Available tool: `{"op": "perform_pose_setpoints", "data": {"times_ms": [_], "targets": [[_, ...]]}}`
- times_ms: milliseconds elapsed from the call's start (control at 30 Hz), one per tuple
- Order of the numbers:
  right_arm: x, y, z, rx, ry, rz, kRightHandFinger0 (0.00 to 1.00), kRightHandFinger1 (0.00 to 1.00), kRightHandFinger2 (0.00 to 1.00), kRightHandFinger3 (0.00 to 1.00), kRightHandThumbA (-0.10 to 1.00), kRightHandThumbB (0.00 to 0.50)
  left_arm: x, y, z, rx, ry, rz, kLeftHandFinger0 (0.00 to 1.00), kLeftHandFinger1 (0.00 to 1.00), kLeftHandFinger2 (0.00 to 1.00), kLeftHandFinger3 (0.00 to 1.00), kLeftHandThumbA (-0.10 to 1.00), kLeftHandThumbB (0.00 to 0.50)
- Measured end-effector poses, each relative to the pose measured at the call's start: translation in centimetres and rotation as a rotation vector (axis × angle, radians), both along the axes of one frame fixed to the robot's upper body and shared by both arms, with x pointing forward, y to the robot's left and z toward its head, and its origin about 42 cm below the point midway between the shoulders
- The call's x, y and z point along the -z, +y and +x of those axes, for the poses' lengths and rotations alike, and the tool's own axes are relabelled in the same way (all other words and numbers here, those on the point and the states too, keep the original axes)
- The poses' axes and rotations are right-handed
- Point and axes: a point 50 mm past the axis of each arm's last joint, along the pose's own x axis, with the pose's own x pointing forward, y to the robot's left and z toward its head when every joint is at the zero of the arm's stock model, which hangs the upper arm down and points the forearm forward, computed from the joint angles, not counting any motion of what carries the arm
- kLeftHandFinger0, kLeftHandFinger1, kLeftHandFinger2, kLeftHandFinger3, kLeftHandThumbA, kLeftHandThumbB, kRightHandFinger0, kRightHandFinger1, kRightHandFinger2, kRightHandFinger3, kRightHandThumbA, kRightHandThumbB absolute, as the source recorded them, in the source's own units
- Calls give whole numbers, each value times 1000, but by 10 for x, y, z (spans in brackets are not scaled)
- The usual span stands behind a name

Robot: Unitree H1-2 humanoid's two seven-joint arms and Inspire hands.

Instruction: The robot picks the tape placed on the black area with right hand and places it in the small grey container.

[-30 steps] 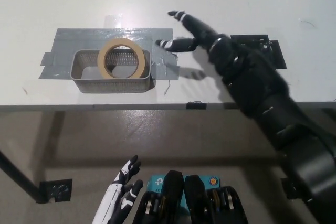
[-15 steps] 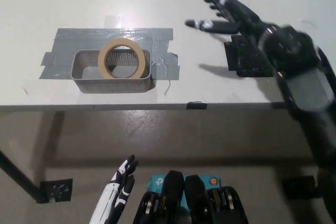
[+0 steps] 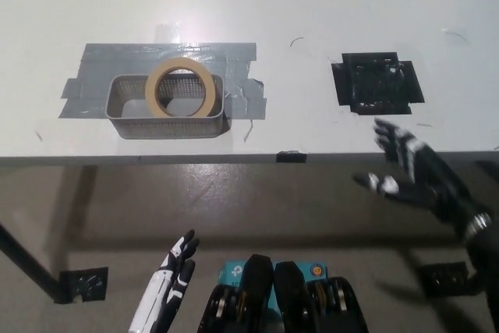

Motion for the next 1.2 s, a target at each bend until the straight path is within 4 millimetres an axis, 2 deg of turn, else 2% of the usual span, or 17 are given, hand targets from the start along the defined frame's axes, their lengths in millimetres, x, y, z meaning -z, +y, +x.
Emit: {"op": "perform_pose_setpoints", "data": {"times_ms": [33,100,133,167,300,433,500,667,867,1200], "targets": [[3,-2,-12,2,1,25,1000,1000,1000,1000,1000,400,-1,0,2,-1,-2,-1,1000,1000,1000,1000,1000,65],[9,-4,-34,11,9,73,1000,1000,1000,1000,1000,370,-1,2,4,-6,-5,-7,1000,1000,1000,1000,1000,69],[13,-4,-46,18,16,101,1000,1000,1000,1000,1000,336,-2,2,6,-9,-7,-11,1000,1000,1000,1000,1000,78],[15,-3,-54,21,18,131,1000,1000,1000,1000,1000,331,-3,3,8,-12,-11,-14,1000,1000,1000,1000,1000,78],[24,7,-75,43,28,264,1000,1000,1000,1000,1000,270,-10,8,19,-29,-37,-31,1000,1000,1000,1000,1000,83],[31,22,-79,56,10,397,1000,1000,1000,1000,1000,252,-15,14,24,-50,-55,-59,1000,1000,1000,1000,1000,77],[37,22,-79,64,18,424,1000,1000,1000,1000,1000,245,-14,15,23,-55,-52,-70,1000,1000,1000,1000,1000,89],[45,16,-80,83,17,441,1000,1000,1000,1000,1000,248,-12,17,18,-64,-41,-89,1000,1000,1000,1000,1000,92],[57,20,-91,80,43,440,1000,1000,1000,1000,1000,260,-5,23,7,-86,-17,-98,1000,1000,1000,1000,1000,93],[60,27,-92,57,40,438,1000,1000,1000,1000,1000,274,-5,30,5,-100,-13,-101,1000,1000,1000,1000,1000,77]]}}
